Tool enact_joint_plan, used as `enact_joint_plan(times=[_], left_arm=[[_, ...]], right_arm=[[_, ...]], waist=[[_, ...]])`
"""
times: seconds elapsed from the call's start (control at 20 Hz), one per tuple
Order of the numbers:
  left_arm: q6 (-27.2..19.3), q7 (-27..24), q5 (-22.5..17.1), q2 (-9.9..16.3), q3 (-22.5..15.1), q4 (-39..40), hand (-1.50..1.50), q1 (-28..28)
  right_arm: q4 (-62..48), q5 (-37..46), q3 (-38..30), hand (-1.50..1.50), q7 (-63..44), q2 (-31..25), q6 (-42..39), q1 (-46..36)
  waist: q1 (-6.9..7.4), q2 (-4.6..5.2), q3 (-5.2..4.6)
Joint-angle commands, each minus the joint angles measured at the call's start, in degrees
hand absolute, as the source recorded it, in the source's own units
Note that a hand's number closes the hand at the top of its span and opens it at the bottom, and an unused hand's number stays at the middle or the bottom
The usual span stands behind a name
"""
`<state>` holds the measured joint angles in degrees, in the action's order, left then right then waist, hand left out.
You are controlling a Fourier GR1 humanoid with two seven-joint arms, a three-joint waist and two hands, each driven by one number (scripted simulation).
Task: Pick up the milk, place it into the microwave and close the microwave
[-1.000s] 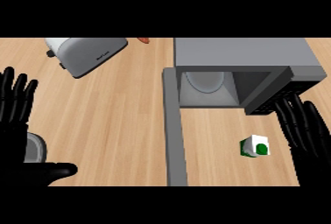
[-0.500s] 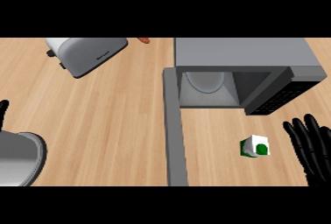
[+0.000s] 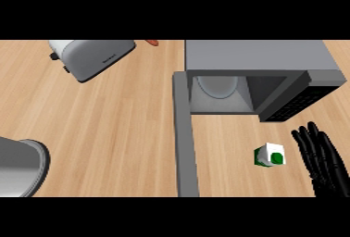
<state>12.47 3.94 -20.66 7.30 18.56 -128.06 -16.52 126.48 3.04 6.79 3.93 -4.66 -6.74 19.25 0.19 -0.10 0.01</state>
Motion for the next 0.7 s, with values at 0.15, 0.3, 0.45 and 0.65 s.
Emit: enact_joint_plan(times=[0.15,0.3,0.45,0.65], left_arm=[[2.69,3.23,-5.02,-1.32,3.2,-6.63,-1.5,-5.42],[5.54,2.02,-9.37,1.68,8.87,-2.65,-1.5,-4.02],[5.43,3.79,-7.12,-1.94,5.79,-7.38,-1.5,-6.38],[7.23,3.92,-8.83,-0.4,9.08,-4.75,-1.5,-4.97]], right_arm=[[-10.37,1.52,-3.21,-1.5,8.57,0.12,-0.7,-0.03],[-15.29,2.17,-3.0,-1.5,11.15,2.0,0.39,0.29],[-17.37,3.7,-3.0,-1.5,10.49,3.13,2.14,-1.08],[-24.78,0.48,-9.76,-1.5,14.66,0.02,0.13,-3.37]], waist=[[0.17,0.0,0.02],[0.15,0.02,0.0],[0.14,0.02,0.0],[0.02,0.05,0.01]])
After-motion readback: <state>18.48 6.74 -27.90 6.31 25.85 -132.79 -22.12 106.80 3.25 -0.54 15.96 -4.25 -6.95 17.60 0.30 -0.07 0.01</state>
